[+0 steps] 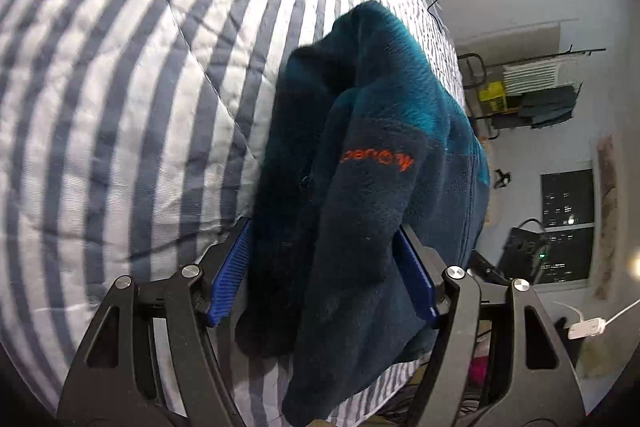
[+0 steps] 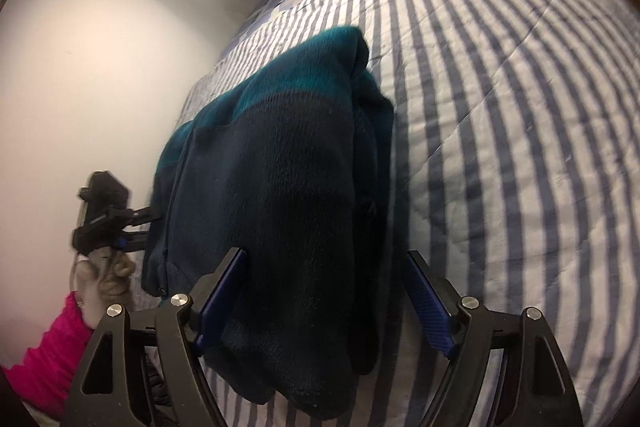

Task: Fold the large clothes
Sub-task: 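Grasp the folded jacket edge with both grippers and lift it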

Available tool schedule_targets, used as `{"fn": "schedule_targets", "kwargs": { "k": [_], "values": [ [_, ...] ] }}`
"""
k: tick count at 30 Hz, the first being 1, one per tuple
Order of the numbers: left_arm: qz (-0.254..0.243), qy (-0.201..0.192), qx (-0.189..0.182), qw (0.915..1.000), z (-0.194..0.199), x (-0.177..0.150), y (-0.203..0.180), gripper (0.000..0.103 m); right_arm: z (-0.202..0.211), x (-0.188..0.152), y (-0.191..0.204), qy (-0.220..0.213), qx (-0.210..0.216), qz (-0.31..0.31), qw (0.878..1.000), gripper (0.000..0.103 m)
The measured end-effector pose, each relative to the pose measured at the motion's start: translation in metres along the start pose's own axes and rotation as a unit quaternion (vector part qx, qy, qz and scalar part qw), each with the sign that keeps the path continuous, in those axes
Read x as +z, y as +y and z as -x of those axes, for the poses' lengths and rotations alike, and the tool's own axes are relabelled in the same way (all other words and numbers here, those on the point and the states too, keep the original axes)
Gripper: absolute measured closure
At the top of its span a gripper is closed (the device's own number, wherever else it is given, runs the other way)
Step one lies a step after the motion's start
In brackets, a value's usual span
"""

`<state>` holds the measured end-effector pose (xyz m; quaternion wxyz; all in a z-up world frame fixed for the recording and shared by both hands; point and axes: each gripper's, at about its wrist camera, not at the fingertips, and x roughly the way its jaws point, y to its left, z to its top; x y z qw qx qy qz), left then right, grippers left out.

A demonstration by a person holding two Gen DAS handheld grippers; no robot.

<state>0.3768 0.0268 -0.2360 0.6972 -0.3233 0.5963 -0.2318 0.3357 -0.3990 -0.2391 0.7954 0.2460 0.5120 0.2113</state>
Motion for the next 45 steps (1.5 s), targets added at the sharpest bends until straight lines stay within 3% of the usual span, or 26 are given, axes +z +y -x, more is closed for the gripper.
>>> {"fn": "schedule_targets", "kwargs": {
  "k": [3,7,10,12,18,26,38,45],
  "values": [
    [-0.002,-0.002,-0.008,1.0000,-0.004,-0.001,0.000,0.031,-0.011,-0.004,-0.013,0.003,0.038,-0.026,0.999,0.021],
    [-0.031,-0.006,0.012,0.9994,-0.014,-0.007,-0.014,0.032,-0.018,-0.008,-0.019,0.004,0.071,-0.042,0.997,0.027],
    [-0.050,-0.010,0.028,0.9983,-0.017,-0.009,-0.025,0.045,-0.020,-0.008,-0.016,0.008,0.077,-0.044,0.996,0.040],
    [-0.065,-0.018,0.041,0.9969,-0.017,-0.011,-0.034,0.056,-0.021,-0.001,-0.008,0.008,0.065,-0.031,0.997,0.054],
    [-0.127,-0.046,0.091,0.9867,-0.014,-0.020,-0.070,0.067,-0.016,0.008,0.031,-0.003,-0.011,0.026,1.000,0.067],
    [-0.160,-0.064,0.086,0.9813,-0.003,-0.022,-0.106,0.072,0.010,0.020,0.069,-0.032,-0.077,0.096,0.992,0.071],
    [-0.220,-0.060,0.066,0.9715,-0.034,0.004,-0.170,0.074,0.065,0.047,0.052,-0.079,-0.135,0.133,0.979,0.072],
    [-0.261,-0.075,0.054,0.9609,-0.076,0.044,-0.220,0.075,0.091,0.101,0.030,-0.111,-0.183,0.163,0.963,0.073]
  ]
}}
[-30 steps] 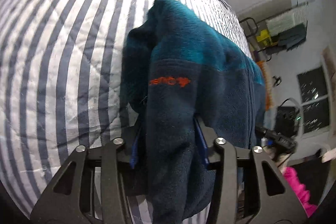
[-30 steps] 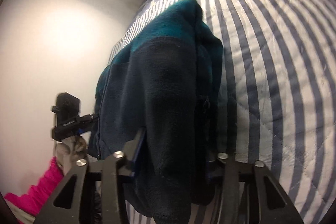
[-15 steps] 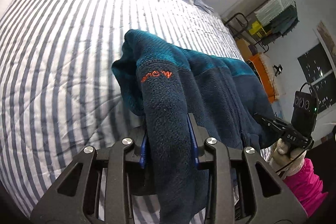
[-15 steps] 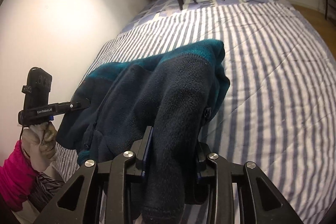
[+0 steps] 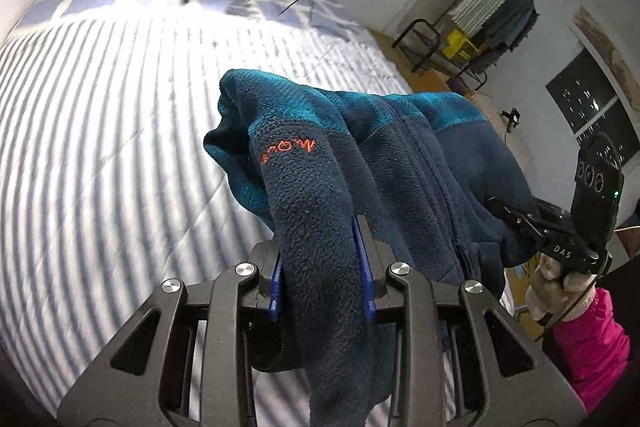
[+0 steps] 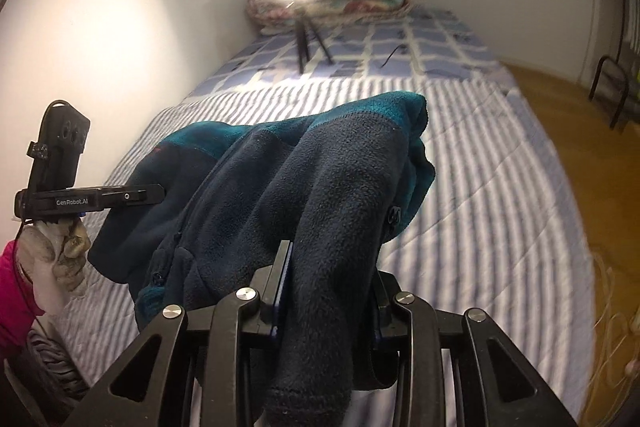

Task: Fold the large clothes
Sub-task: 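Grasp the folded jacket edge with both grippers and lift it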

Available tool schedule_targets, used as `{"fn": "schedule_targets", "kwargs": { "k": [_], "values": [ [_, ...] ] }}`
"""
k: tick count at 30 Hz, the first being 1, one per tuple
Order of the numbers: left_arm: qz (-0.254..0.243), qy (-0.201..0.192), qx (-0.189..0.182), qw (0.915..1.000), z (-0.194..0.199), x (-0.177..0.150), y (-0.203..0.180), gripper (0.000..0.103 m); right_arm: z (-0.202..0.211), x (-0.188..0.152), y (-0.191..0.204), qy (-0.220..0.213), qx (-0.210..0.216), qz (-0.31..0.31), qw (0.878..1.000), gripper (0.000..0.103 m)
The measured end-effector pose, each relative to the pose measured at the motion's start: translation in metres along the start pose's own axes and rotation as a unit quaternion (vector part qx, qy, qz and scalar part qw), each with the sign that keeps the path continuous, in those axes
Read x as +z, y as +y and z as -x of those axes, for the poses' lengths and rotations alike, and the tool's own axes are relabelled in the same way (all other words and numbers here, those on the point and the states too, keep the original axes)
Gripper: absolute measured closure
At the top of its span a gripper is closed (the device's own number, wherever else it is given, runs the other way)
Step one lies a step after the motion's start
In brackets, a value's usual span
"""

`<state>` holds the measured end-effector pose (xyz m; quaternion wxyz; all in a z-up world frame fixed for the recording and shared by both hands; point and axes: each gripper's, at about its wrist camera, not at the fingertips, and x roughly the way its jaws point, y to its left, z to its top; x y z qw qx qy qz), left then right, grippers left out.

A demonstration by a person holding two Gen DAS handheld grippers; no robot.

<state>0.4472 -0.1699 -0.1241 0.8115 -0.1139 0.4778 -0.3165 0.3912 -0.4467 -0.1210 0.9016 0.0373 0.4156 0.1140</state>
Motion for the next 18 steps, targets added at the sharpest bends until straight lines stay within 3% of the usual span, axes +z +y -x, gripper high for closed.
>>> {"fn": "schedule_targets", "kwargs": {
  "k": [13,18],
  "values": [
    [-0.032,-0.034,-0.017,0.9988,-0.128,0.122,-0.036,0.075,-0.049,0.098,-0.114,-0.046,-0.069,0.017,0.996,0.073],
    [-0.034,-0.040,-0.015,0.9985,-0.173,0.160,-0.042,0.076,-0.071,0.124,-0.150,-0.052,-0.076,0.011,0.996,0.073]
  ]
}}
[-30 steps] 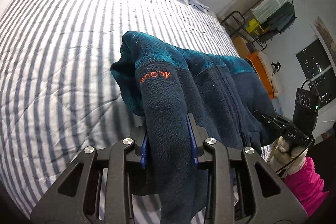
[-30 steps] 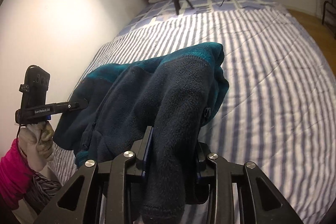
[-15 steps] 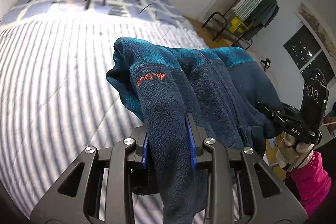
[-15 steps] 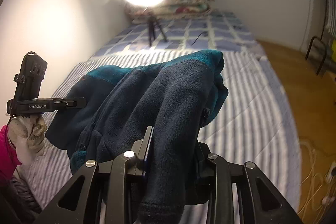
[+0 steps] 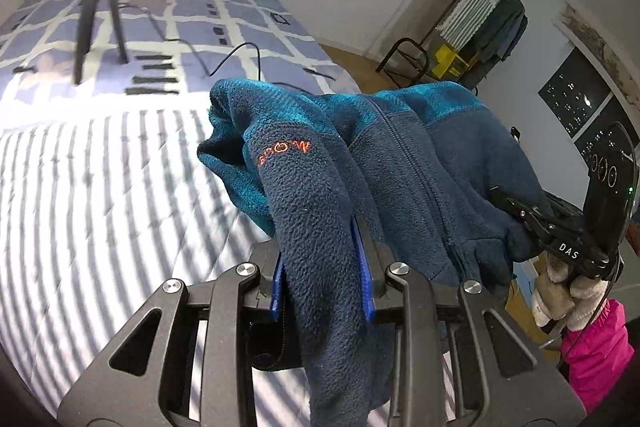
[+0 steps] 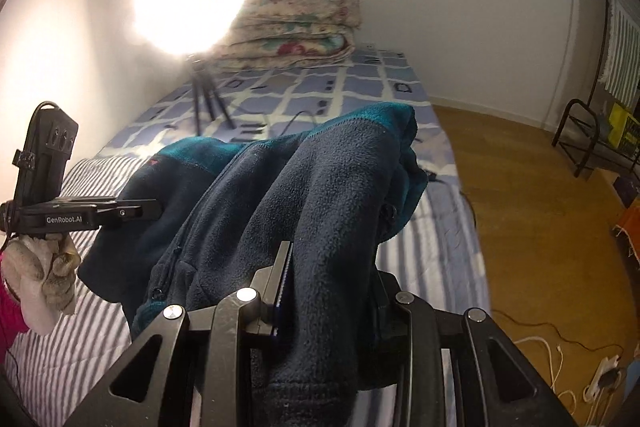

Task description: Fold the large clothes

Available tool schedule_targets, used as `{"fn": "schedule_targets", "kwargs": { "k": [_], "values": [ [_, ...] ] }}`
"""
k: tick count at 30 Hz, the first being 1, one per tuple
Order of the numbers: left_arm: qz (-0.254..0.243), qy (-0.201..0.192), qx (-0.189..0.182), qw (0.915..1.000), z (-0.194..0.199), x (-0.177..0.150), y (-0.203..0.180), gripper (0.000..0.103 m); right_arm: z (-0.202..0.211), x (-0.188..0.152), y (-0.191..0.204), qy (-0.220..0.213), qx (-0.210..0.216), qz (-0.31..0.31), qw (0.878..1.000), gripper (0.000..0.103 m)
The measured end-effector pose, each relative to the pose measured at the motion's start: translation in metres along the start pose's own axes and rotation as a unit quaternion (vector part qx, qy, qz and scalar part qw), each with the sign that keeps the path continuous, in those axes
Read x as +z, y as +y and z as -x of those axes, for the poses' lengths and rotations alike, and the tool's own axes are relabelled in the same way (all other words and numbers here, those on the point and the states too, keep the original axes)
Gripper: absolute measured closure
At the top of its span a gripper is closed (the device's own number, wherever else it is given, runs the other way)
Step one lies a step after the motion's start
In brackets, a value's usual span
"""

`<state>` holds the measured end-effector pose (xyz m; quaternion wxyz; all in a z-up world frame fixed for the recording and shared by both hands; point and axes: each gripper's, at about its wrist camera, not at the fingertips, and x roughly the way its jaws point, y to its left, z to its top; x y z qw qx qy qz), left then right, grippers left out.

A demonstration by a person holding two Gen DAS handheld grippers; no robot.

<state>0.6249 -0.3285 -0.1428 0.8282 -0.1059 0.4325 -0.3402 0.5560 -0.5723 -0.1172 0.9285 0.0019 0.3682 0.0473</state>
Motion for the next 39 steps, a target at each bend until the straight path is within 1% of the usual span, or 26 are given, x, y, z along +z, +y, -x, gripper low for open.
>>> {"fn": "schedule_targets", "kwargs": {
  "k": [4,7,9,11,13,14,16,17,18,20,22,23,25,29,32,39],
  "values": [
    [0.005,-0.011,0.003,0.9999,-0.027,0.020,0.003,0.076,-0.029,0.015,-0.024,-0.005,0.003,-0.007,1.000,0.073],
    [0.006,-0.018,0.005,0.9998,-0.048,0.032,0.008,0.076,-0.051,0.017,-0.039,-0.007,0.004,-0.011,1.000,0.073],
    [0.009,-0.008,0.011,0.9999,-0.063,0.033,0.015,0.076,-0.070,0.010,-0.050,0.011,-0.001,-0.011,1.000,0.073],
    [0.012,0.016,0.034,0.9992,-0.081,0.030,0.026,0.076,-0.093,0.002,-0.061,0.045,-0.008,-0.019,0.999,0.071],
    [0.015,0.028,0.050,0.9983,-0.093,0.024,0.034,0.075,-0.109,-0.006,-0.067,0.065,-0.022,-0.023,0.997,0.067],
    [0.014,0.029,0.050,0.9982,-0.095,0.022,0.037,0.073,-0.114,-0.010,-0.072,0.070,-0.026,-0.031,0.997,0.061],
    [0.011,0.027,0.048,0.9984,-0.095,0.019,0.039,0.069,-0.117,-0.016,-0.084,0.072,-0.024,-0.059,0.995,0.055],
    [0.012,0.028,0.050,0.9983,-0.094,0.018,0.041,0.065,-0.114,-0.017,-0.090,0.071,-0.027,-0.075,0.994,0.048],
    [0.015,0.026,0.053,0.9982,-0.093,0.018,0.042,0.060,-0.112,-0.017,-0.092,0.068,-0.032,-0.080,0.994,0.045],
    [0.014,0.022,0.060,0.9979,-0.086,0.018,0.040,0.058,-0.105,-0.016,-0.088,0.063,-0.047,-0.070,0.994,0.045],
    [0.003,0.019,0.069,0.9974,-0.079,0.019,0.036,0.058,-0.096,-0.014,-0.080,0.059,-0.074,-0.051,0.994,0.045],
    [-0.005,0.019,0.078,0.9967,-0.074,0.018,0.033,0.058,-0.094,-0.012,-0.078,0.058,-0.082,-0.047,0.994,0.045],
    [-0.013,0.015,0.080,0.9966,-0.062,0.017,0.027,0.058,-0.081,-0.010,-0.071,0.047,-0.093,-0.047,0.993,0.045],
    [-0.030,0.002,0.077,0.9965,-0.033,0.013,0.015,0.058,-0.048,-0.008,-0.059,0.019,-0.094,-0.062,0.993,0.045],
    [-0.044,-0.008,0.071,0.9965,-0.008,0.006,0.002,0.058,-0.030,-0.008,-0.046,0.010,-0.094,-0.060,0.994,0.045],
    [-0.073,-0.023,0.058,0.9954,0.054,-0.019,-0.032,0.058,0.025,-0.005,0.006,-0.014,-0.088,-0.041,0.995,0.045]
  ]
}}
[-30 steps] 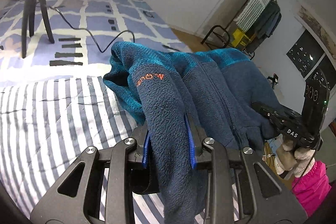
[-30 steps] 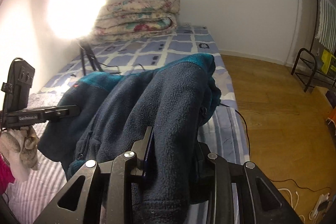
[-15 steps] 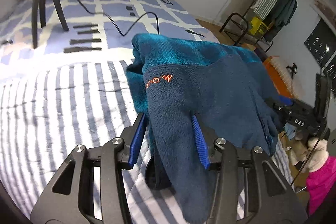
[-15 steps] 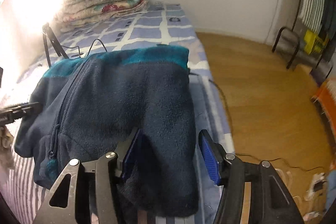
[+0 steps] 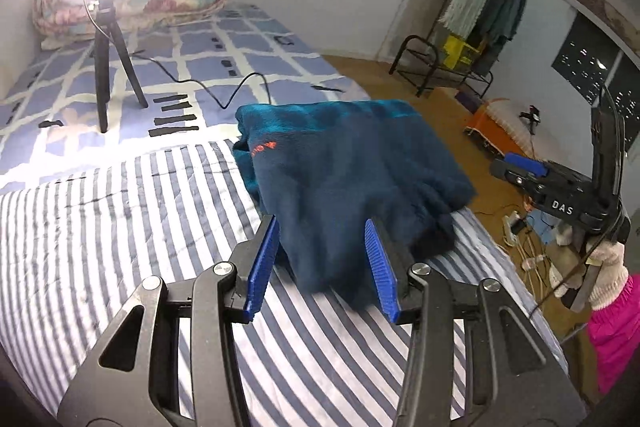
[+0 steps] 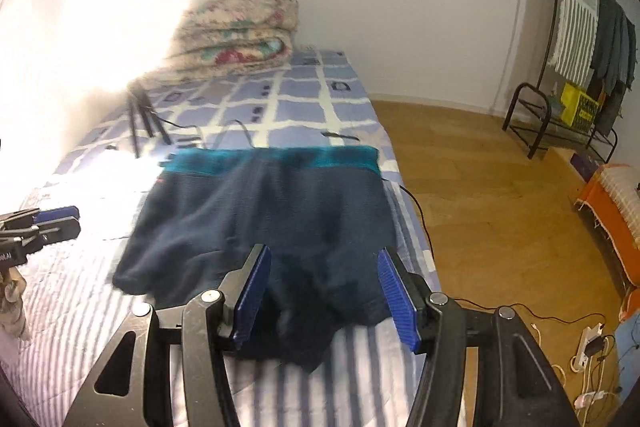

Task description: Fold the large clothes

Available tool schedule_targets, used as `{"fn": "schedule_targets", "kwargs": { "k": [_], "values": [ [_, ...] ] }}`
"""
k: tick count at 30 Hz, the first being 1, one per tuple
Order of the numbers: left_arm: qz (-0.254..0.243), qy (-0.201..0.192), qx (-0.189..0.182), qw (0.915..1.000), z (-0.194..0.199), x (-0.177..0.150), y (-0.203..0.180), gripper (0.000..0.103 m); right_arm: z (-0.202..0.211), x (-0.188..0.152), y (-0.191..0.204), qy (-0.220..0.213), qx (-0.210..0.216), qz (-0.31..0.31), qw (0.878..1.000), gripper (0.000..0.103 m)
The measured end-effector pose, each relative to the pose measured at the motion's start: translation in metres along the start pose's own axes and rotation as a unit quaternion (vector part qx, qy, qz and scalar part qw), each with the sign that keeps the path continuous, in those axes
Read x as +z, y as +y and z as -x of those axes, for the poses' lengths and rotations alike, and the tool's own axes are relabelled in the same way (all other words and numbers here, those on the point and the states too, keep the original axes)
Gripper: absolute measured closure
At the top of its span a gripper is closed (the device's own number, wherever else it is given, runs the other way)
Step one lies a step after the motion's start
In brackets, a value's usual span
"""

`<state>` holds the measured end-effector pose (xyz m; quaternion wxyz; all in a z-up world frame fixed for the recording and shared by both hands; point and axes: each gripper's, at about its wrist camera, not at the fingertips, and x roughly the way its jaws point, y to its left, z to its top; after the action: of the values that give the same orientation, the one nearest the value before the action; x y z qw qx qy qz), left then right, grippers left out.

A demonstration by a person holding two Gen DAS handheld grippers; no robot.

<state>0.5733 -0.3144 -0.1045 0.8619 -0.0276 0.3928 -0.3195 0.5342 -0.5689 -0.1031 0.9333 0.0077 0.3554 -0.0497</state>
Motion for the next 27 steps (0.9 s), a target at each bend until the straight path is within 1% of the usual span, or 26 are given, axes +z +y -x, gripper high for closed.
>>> {"fn": "schedule_targets", "kwargs": {
  "k": [4,5,10,13,15,18,20,23,25,27],
  "values": [
    [-0.023,-0.014,0.006,0.9996,0.054,-0.013,-0.026,0.058,0.054,-0.006,0.025,-0.018,0.013,0.001,1.000,0.045],
    [-0.031,-0.022,0.009,0.9992,0.073,-0.016,-0.034,0.058,0.064,-0.007,0.031,-0.020,0.016,0.001,1.000,0.045],
    [-0.044,-0.049,0.007,0.9978,0.149,-0.029,-0.062,0.058,0.135,-0.016,0.061,-0.037,0.024,0.013,0.999,0.045],
    [-0.055,-0.066,0.007,0.9963,0.196,-0.043,-0.079,0.058,0.177,-0.023,0.076,-0.048,0.027,0.012,0.998,0.043],
    [-0.060,-0.073,0.007,0.9955,0.219,-0.051,-0.087,0.058,0.202,-0.028,0.085,-0.056,0.025,0.008,0.998,0.039],
    [-0.061,-0.083,0.004,0.9946,0.258,-0.068,-0.097,0.058,0.243,-0.042,0.100,-0.067,0.031,-0.001,0.997,0.036],
    [-0.061,-0.091,0.002,0.9940,0.284,-0.082,-0.104,0.058,0.263,-0.053,0.110,-0.066,0.033,-0.006,0.997,0.036],
    [-0.067,-0.098,0.007,0.9929,0.314,-0.100,-0.113,0.058,0.294,-0.072,0.126,-0.071,0.026,-0.001,0.997,0.036],
    [-0.070,-0.099,0.005,0.9926,0.334,-0.115,-0.118,0.055,0.311,-0.084,0.134,-0.076,0.026,-0.001,0.997,0.035],
    [-0.076,-0.103,0.009,0.9917,0.350,-0.129,-0.123,0.052,0.330,-0.099,0.142,-0.086,0.023,-0.003,0.996,0.032]
  ]
}}
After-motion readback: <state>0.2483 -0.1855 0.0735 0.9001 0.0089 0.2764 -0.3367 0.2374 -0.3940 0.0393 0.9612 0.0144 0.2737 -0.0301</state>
